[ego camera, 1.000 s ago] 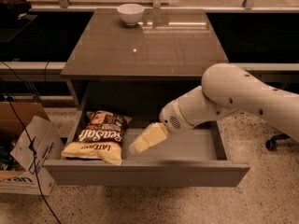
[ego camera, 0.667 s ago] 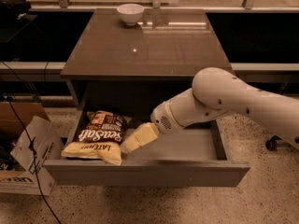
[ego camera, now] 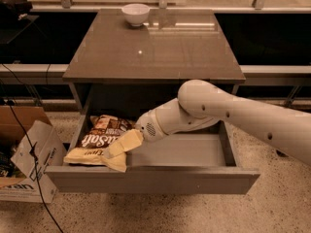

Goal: Pick brown chip bag from top drawer and place on counter

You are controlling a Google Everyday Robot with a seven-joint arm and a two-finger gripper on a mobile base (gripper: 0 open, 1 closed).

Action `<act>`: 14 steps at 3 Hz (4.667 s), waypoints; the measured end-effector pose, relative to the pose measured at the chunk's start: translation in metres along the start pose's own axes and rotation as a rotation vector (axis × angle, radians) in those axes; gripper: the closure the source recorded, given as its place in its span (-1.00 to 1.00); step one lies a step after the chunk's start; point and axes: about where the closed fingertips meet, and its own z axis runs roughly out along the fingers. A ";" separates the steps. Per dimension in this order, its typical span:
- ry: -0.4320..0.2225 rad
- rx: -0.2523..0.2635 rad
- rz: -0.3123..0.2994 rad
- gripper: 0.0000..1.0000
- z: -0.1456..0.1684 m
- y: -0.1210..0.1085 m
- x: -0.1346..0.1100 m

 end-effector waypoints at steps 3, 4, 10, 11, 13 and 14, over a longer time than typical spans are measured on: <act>-0.056 -0.074 0.198 -0.17 0.075 -0.016 -0.003; -0.069 -0.066 0.205 0.31 0.076 -0.014 -0.008; -0.335 0.055 -0.228 1.00 -0.150 0.063 -0.034; -0.367 0.142 -0.348 1.00 -0.216 0.088 -0.037; -0.334 0.404 -0.493 1.00 -0.294 0.080 -0.094; -0.290 0.428 -0.508 1.00 -0.288 0.050 -0.130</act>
Offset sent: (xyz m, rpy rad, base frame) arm 0.0257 0.0656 -0.0638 0.1190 0.2326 -0.1284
